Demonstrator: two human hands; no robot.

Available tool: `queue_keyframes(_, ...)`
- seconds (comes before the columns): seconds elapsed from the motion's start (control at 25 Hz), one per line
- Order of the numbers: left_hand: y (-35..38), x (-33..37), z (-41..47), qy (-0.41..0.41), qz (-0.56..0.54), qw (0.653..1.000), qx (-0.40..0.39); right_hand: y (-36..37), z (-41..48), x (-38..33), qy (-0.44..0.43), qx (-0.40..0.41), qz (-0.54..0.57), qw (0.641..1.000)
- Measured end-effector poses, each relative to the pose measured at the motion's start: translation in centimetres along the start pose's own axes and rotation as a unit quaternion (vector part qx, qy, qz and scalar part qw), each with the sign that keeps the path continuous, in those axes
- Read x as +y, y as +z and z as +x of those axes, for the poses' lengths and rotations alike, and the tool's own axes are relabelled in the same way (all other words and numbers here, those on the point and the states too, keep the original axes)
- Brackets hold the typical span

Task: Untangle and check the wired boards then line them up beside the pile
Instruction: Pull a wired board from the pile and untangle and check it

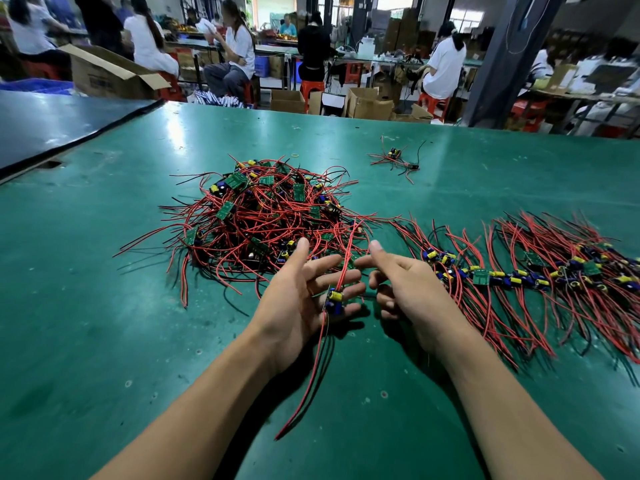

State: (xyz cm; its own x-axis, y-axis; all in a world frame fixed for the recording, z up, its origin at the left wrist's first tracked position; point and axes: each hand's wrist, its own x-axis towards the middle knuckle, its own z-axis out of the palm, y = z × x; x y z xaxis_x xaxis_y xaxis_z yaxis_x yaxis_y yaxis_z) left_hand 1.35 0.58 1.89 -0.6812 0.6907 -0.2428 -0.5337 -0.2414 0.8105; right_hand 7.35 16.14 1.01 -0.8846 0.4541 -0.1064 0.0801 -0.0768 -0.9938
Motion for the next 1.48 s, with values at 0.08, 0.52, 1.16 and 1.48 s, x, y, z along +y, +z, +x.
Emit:
queue_keyframes(0.08, -0.1, 0.1, 0.0, -0.001, -0.015, 1.0, -0.017, 0.0, -0.3, -0.1, -0.006, -0.012, -0.008, 1.0)
queue_keyframes(0.52, -0.4, -0.2, 0.4, 0.015, -0.081, 0.995, -0.064, 1.5, -1.7, 0.0, -0.021, -0.083, -0.114, 0.99)
queue_keyframes(1.16, -0.8, -0.4, 0.5, 0.016, -0.02, 0.998, -0.066, 2.2, -1.7, -0.4, -0.127, 0.054, -0.163, 0.977)
queue_keyframes(1.48, -0.6, -0.4, 0.2, 0.019, 0.027, 0.999, -0.002, -4.7, 0.0, -0.9, -0.159, 0.303, -0.32, 0.883)
